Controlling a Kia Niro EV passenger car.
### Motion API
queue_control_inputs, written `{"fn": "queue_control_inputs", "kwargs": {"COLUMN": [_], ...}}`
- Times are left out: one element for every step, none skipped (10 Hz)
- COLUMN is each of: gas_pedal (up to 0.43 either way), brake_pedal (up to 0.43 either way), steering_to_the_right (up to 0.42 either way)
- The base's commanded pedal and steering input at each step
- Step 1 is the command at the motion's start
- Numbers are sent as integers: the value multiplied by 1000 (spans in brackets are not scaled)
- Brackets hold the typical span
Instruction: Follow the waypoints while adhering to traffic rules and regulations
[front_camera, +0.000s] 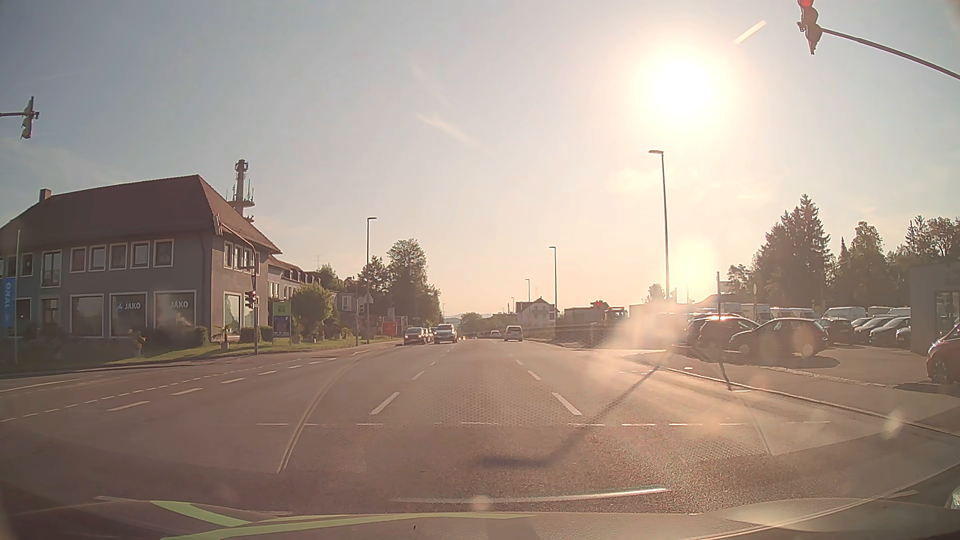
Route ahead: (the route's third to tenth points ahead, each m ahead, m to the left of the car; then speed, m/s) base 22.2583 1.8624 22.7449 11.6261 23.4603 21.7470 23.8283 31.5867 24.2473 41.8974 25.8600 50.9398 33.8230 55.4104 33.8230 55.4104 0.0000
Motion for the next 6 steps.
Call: {"fn": "queue_control_inputs", "kwargs": {"gas_pedal": [0,0,0,0,0,0], "brake_pedal": [311,311,317,317,311,311], "steering_to_the_right": [0,0,0,0,0,0]}}
